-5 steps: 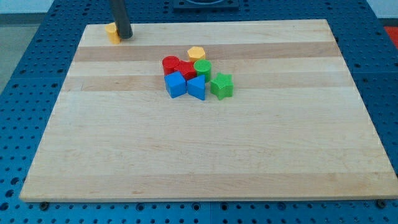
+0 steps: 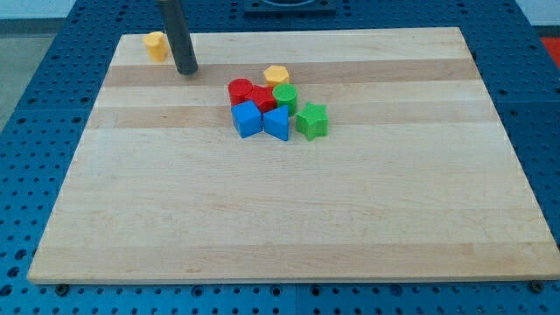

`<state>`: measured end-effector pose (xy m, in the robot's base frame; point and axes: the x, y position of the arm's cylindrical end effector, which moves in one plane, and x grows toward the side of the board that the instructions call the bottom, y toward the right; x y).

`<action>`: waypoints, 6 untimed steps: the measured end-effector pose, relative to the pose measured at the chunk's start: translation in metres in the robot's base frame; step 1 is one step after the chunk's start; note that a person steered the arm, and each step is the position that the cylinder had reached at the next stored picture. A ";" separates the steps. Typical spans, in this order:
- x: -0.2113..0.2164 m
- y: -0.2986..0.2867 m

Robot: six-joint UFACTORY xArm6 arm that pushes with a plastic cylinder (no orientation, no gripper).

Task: Separate the red circle from the red star

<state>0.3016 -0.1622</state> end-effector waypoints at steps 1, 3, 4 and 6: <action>0.046 0.007; 0.082 0.059; 0.077 0.083; 0.038 0.099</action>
